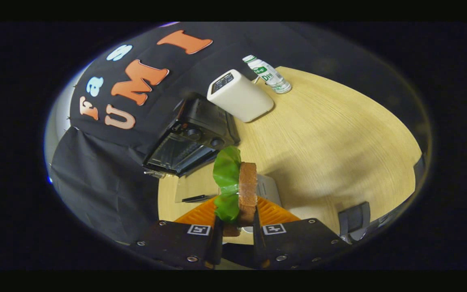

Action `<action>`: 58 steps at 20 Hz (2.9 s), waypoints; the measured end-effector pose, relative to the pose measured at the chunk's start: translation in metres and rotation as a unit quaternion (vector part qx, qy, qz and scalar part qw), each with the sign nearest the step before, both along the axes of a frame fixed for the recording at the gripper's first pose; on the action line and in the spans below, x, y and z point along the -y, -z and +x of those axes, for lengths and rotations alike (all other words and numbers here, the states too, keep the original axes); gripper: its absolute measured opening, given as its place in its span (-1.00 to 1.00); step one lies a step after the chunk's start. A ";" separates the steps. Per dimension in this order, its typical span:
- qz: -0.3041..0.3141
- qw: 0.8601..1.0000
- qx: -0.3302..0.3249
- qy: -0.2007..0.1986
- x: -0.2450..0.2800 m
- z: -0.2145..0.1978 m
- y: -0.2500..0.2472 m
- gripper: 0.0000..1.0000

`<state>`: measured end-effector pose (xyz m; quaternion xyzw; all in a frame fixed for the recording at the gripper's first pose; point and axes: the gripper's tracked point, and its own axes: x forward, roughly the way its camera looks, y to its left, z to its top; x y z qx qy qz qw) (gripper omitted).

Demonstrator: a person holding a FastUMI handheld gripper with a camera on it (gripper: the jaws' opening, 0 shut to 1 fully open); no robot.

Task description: Open the toaster oven, put the food inside, and close the toaster oven door.

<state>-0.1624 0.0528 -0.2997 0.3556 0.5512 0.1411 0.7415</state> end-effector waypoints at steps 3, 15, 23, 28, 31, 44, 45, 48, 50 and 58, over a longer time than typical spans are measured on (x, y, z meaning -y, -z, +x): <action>0.017 1.000 0.013 0.013 -0.018 0.010 -0.015 -0.36; 0.072 0.997 0.031 -0.005 -0.135 0.040 -0.023 -0.36; 0.111 0.993 0.043 0.024 -0.206 0.075 -0.019 -0.36; 0.117 0.991 0.041 0.044 -0.243 0.092 -0.007 -0.36; 0.133 0.989 0.026 0.064 -0.267 0.103 -0.001 -0.36; 0.111 0.982 0.043 0.148 -0.298 0.143 0.026 -0.36; 0.105 0.981 0.049 0.158 -0.296 0.147 0.026 -0.36; 0.096 0.979 0.053 0.174 -0.293 0.151 0.030 -0.36; 0.084 0.977 0.060 0.186 -0.288 0.155 0.033 -0.36; 0.027 0.972 0.086 0.218 -0.272 0.174 0.051 -0.35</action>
